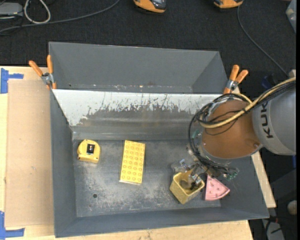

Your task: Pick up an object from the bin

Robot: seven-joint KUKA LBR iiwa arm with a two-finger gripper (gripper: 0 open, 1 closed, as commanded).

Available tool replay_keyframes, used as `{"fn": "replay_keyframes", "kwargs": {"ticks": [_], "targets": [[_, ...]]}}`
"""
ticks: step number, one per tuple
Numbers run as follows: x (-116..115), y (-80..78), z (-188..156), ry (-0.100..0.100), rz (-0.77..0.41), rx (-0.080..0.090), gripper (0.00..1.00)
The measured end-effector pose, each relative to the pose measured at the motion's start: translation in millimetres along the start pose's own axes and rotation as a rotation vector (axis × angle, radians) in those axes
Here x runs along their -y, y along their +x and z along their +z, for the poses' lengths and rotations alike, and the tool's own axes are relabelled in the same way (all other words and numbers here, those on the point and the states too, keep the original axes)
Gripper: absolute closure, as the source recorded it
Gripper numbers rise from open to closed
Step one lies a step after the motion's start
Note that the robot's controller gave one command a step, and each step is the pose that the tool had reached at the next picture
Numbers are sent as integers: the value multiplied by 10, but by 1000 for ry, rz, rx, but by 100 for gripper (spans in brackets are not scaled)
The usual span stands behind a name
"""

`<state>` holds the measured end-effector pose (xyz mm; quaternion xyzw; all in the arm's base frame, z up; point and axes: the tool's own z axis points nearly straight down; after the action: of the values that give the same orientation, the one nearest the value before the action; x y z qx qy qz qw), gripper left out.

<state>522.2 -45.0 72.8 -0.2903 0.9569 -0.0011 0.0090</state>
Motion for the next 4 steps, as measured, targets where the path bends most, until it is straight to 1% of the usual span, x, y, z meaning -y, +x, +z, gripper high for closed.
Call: {"fn": "replay_keyframes", "kwargs": {"ticks": [1, 2, 3, 4], "targets": [[-70, 21, 2, 0, 244, 0, 100], [-869, -133, -38, 8, 57, 25, 100], [-870, -134, -41, 8, 57, 26, 100], [-1064, -363, -699, 1, 25, 9, 100]]}}
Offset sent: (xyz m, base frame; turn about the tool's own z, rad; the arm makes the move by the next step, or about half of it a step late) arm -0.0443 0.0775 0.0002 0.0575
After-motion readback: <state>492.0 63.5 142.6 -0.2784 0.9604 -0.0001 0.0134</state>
